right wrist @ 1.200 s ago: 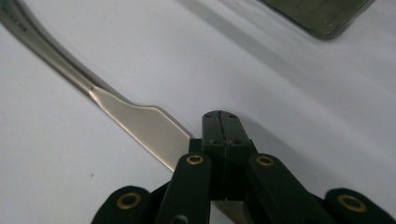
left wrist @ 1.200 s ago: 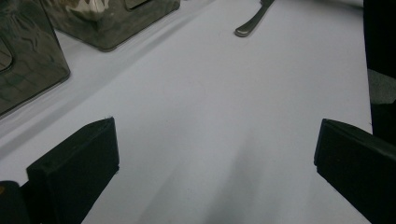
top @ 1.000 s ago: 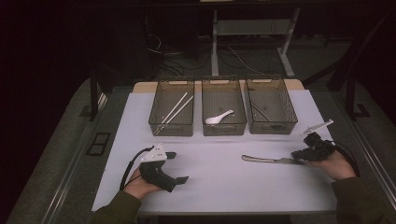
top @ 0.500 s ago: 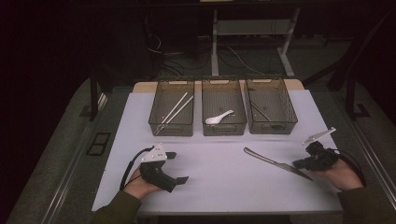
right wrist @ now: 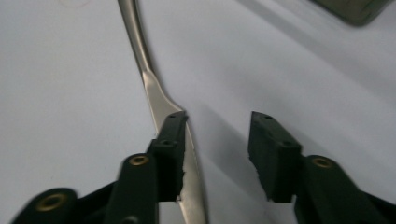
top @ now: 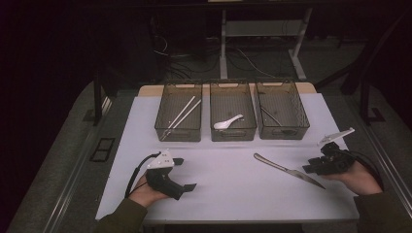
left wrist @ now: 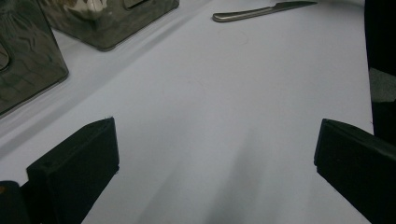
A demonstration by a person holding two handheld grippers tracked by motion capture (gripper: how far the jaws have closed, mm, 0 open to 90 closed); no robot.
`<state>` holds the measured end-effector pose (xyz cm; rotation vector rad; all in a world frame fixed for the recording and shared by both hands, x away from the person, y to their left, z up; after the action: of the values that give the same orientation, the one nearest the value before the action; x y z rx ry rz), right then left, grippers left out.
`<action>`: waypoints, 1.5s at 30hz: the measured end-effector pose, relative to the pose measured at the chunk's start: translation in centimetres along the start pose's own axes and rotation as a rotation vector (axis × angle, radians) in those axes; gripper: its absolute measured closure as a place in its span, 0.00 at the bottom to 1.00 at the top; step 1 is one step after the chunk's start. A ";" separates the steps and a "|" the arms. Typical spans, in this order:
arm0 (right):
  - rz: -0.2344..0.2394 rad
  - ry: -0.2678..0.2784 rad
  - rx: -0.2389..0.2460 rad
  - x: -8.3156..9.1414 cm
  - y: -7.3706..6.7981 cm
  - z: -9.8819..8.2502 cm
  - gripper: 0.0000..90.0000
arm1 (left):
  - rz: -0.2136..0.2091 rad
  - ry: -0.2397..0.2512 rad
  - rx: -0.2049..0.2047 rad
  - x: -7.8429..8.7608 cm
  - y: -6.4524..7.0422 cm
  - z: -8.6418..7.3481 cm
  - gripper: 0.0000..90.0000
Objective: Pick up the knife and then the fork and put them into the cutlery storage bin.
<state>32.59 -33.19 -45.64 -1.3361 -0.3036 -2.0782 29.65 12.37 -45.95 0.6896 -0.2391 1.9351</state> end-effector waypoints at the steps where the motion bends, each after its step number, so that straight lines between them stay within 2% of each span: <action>1: 0.006 -0.002 0.011 -0.1 -0.2 0.2 0.62 | 0.000 0.000 0.000 0.0 0.0 0.0 0.00; 5: 0.015 -0.012 0.054 -0.4 -0.9 1.3 0.55 | 0.002 -0.002 0.001 0.0 0.0 0.0 0.00; 7: 0.017 -0.010 0.100 -0.6 -1.5 2.0 0.53 | 0.002 -0.002 0.000 0.0 0.0 0.0 0.00; 9: 0.020 -0.017 0.133 -0.8 -2.1 2.6 0.54 | 0.001 -0.002 -0.001 0.0 0.0 0.0 0.00; 12: 0.049 -0.037 0.169 -1.3 -2.8 3.3 0.55 | 0.001 -0.003 0.000 0.0 -0.1 0.0 0.00; 17: 0.061 -0.089 0.229 -2.4 -4.0 4.4 0.61 | 0.001 -0.003 0.000 0.0 -0.1 0.0 0.00; 22: 0.053 -0.131 0.281 -3.3 -4.8 5.2 0.71 | 0.001 -0.004 0.000 0.0 -0.1 -0.1 0.00; 24: 0.041 -0.163 0.318 -3.7 -4.9 5.4 0.75 | 0.000 -0.003 0.000 0.0 -0.1 -0.1 0.00; 30: 0.030 -0.228 0.341 -4.6 -4.9 5.7 0.82 | 0.000 -0.003 0.000 0.0 -0.1 -0.1 0.00; 33: 0.009 -0.252 0.369 -5.0 -4.8 5.6 0.84 | 0.000 -0.003 0.000 0.0 -0.1 -0.1 0.00; 40: 0.015 -0.272 0.369 -5.3 -4.8 5.6 0.86 | -0.002 -0.004 0.001 -0.1 -0.1 -0.1 0.00; 45: -0.002 -0.292 0.400 -5.4 -5.1 5.7 0.87 | -0.004 -0.008 0.000 -0.1 0.0 -0.1 0.00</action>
<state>35.09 -24.28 -47.02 -1.3794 -0.8002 -1.7008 29.68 12.35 -46.07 0.6976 -0.2418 1.9287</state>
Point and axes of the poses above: each handheld gripper's, and its own axes: x roughly backward along the jaws, z roughly out of its top, y roughly to its right, the point moved 5 cm from there along -x, roughly forward along the jaws, and after that the axes turned 2 degrees about -y, right-handed, at the moved point
